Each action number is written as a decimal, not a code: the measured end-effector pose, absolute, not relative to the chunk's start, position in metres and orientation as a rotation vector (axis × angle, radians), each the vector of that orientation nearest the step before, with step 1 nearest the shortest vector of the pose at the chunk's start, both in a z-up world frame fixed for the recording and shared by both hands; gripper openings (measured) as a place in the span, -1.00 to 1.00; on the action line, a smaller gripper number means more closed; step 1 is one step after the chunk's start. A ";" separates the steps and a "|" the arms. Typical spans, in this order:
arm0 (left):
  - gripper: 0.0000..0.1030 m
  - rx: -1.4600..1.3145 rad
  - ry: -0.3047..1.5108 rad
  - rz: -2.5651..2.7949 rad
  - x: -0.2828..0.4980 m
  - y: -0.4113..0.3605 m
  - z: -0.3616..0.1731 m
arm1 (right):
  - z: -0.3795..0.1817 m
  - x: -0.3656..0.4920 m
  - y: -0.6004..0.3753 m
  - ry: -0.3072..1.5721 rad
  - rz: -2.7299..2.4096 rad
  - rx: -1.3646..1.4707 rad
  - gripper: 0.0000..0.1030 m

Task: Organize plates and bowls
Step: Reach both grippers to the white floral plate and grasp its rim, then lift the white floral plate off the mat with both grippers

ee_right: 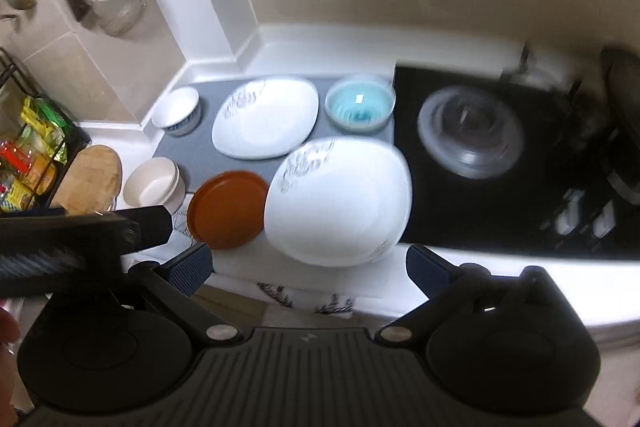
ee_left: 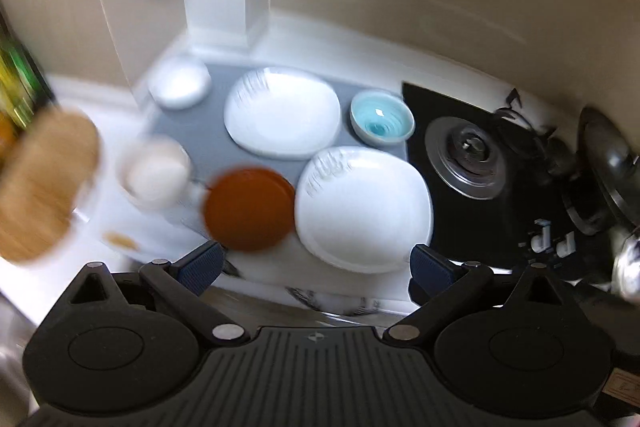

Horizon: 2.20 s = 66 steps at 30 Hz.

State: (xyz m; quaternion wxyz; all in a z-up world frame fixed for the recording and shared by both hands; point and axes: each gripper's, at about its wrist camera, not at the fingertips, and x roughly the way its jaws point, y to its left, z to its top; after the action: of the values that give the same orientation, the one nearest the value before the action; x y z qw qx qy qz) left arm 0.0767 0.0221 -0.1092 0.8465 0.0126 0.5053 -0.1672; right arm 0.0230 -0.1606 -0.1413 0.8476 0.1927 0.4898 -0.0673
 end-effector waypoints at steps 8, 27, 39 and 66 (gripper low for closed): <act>0.89 0.060 1.248 -0.475 0.184 0.039 -0.191 | -0.210 0.036 -0.182 0.996 -0.195 0.396 1.00; -0.17 0.070 1.530 -0.765 0.325 -0.042 -0.325 | -0.320 0.027 -0.276 0.784 -0.419 1.191 0.66; -0.17 0.149 1.529 -0.791 0.321 -0.059 -0.354 | -0.347 0.034 -0.282 0.777 -0.439 1.210 0.44; 0.19 0.180 1.562 -0.858 0.292 -0.052 -0.364 | -0.362 0.013 -0.262 0.808 -0.359 1.182 -0.26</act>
State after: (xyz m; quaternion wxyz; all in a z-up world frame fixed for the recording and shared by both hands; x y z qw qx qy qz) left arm 0.2922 -0.0516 -0.3640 0.6252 0.0785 0.6807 -0.3737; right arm 0.0131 -0.2617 -0.3618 0.7398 0.5389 0.3682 -0.1635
